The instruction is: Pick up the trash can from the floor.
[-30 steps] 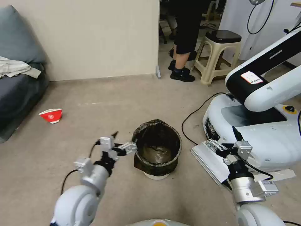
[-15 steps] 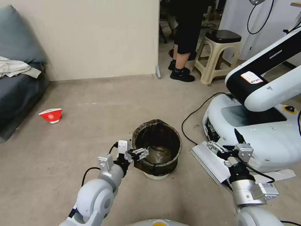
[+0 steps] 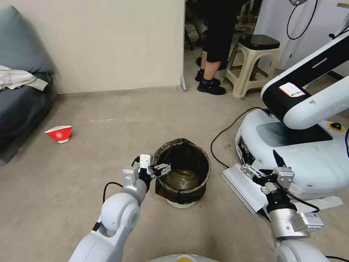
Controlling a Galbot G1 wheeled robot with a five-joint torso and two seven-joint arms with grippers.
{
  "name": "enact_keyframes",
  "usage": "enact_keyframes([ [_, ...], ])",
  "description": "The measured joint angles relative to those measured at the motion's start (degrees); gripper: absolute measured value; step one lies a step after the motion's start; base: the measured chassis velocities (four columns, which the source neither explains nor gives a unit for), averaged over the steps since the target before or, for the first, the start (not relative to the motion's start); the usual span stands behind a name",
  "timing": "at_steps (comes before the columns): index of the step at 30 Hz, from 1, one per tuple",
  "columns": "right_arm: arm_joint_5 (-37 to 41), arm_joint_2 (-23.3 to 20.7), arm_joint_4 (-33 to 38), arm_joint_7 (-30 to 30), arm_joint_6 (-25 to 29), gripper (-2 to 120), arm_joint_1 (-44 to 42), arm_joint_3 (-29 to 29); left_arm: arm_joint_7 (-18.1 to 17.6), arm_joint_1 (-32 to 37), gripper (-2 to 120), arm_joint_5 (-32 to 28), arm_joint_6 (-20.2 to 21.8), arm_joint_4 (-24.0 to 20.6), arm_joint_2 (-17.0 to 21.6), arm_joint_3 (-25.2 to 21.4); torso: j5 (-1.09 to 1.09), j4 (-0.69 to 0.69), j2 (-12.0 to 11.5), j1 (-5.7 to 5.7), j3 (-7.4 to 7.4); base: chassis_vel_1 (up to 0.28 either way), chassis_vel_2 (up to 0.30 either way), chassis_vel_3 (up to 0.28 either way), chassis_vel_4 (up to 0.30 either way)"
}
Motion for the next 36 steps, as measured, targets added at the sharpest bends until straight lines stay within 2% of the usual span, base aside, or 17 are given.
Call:
enact_keyframes([
  [17,0.2,-0.3,-0.9,0.4,-0.1,100,0.5,0.1,-3.9,-5.2,100,-0.2,2.7,6.7,0.1,4.0,0.0,0.0,0.0,0.0,0.0,0.0,0.0,0.0,0.0],
  [36,0.3,-0.2,-1.5,0.6,-0.3,100,1.1,0.1,-8.0,-8.2,100,-3.9,7.2,9.8,0.7,6.2,0.0,0.0,0.0,0.0,0.0,0.0,0.0,0.0,0.0],
])
